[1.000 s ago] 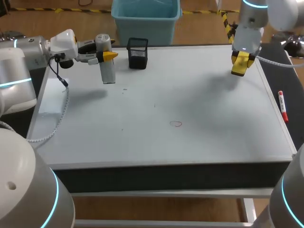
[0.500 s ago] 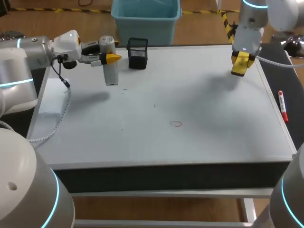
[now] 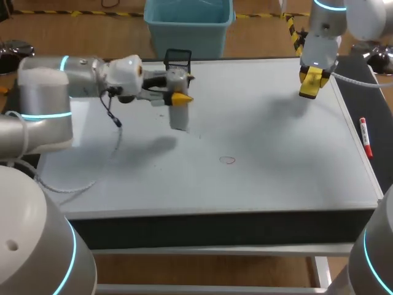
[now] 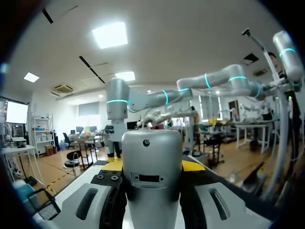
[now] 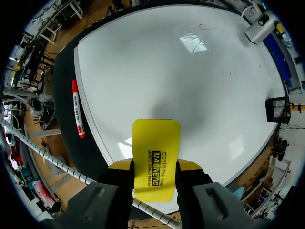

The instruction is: Pick up the inspection probe, press it on each red-marked spot on the whiteboard one by one, put down the probe, pick up the eraser, and wipe off all the red marks.

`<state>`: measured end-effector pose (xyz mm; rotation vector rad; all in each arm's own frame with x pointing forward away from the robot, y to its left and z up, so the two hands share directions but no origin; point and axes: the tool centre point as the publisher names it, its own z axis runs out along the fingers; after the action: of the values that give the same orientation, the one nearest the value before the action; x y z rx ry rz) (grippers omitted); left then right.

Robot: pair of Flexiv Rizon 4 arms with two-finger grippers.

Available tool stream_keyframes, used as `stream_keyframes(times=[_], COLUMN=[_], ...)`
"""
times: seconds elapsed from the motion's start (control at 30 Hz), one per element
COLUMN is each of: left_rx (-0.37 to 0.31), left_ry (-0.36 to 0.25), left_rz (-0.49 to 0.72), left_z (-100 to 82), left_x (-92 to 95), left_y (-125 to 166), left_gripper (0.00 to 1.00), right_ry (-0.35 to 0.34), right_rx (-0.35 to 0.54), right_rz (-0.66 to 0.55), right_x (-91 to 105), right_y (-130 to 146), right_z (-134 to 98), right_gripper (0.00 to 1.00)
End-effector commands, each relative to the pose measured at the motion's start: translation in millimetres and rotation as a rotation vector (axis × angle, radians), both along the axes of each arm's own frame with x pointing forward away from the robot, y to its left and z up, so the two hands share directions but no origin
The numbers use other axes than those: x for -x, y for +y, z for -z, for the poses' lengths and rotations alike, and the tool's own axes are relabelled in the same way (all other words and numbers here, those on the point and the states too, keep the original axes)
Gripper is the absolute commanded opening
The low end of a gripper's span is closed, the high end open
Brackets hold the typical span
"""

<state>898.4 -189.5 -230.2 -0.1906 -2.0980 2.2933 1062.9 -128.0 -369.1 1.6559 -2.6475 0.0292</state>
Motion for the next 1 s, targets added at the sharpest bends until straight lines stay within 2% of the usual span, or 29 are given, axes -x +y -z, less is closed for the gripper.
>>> stream_keyframes(times=[0.03, 0.13, 0.23, 0.6, 1.0], left_rx=[0.031, 0.035, 0.018, 0.042, 0.032], left_ry=[0.021, 0.029, 0.028, 0.027, 0.043], left_rz=[0.023, 0.088, 0.125, 0.16, 0.164], left_z=[14.0, 23.0, 29.3, 29.8, 35.7], left_x=[20.4, 41.9, 52.3, 64.2, 62.7], left_y=[-42.6, -68.7, -86.1, -107.6, -111.3], left_gripper=[0.0, 0.0, 0.0, 0.0, 0.0], right_ry=[0.0, 0.0, 0.0, 0.0, 0.0], right_rx=[0.002, 0.002, 0.002, 0.002, 0.002], right_rz=[-0.002, -0.002, -0.002, -0.002, -0.002], right_x=[-0.1, -0.1, -0.1, -0.1, -0.1], right_y=[-0.8, -0.8, -0.8, -0.8, -0.8], right_z=[-0.7, -0.7, -0.7, -0.7, -0.7], right_gripper=[0.0, 0.0, 0.0, 0.0, 0.0])
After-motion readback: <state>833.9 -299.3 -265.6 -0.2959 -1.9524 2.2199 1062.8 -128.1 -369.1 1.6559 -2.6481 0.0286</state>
